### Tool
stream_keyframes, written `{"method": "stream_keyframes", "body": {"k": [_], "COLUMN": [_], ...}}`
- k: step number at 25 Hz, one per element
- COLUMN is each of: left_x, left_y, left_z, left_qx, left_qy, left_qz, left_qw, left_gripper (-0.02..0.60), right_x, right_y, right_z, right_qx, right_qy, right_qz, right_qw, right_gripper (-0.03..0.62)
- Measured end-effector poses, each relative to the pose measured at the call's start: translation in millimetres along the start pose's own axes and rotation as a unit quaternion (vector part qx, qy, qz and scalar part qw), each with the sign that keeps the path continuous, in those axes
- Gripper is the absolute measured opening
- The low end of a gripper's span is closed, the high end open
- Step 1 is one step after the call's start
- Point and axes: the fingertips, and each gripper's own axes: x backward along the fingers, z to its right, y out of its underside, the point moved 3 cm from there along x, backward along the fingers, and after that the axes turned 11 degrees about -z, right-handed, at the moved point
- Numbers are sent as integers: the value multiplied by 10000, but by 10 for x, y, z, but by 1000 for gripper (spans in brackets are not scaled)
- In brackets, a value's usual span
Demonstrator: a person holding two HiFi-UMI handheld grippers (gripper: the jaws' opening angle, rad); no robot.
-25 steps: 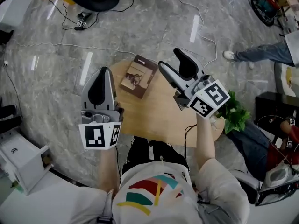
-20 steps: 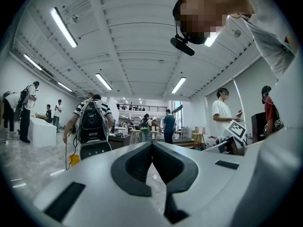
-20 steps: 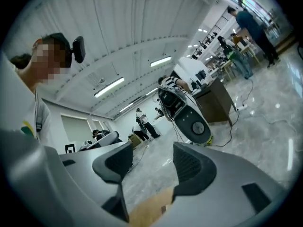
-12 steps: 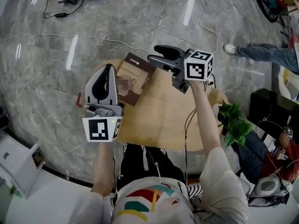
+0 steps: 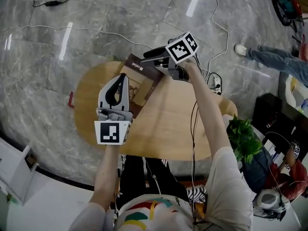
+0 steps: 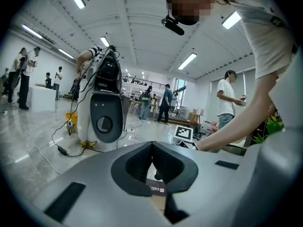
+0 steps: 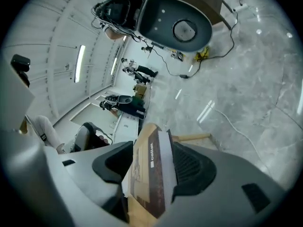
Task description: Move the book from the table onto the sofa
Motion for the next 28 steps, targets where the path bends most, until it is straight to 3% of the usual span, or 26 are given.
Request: {"method": "stream_keyframes", "body": {"k": [4,13,14,15,22,28], "left_x": [-114,-194,-196,-194,-110,4], "left_y": [141,331,344,351,294,-43], "left_z": [-138,-223,-225,-232,-314,-234], "left_qx": [95,144,147,152,109,-121], "left_qy": [-52,-76,-76,-74,-182,-255], "left_qz": [-59,-154,-169,-184,-194,37], "left_qw": [9999,9997,9997,9997,9996,9996], "left_gripper": [6,6,7,6,6,6], "right_x": [-173,-411,-427,-438,-337,170], "right_y": [15,145,155,159,110,-189], "right_z": [191,168,180,192,168,103], "right_qx": [-241,-558,-563,-566,-619,-698], "right_qy": [-322,-1257,-1265,-1248,-1134,-588], "right_qz": [-439,-776,-802,-802,-545,628], "right_qw": [9982,9875,9871,9873,9901,9938], "right_gripper": [275,265,239,175,164,161]}}
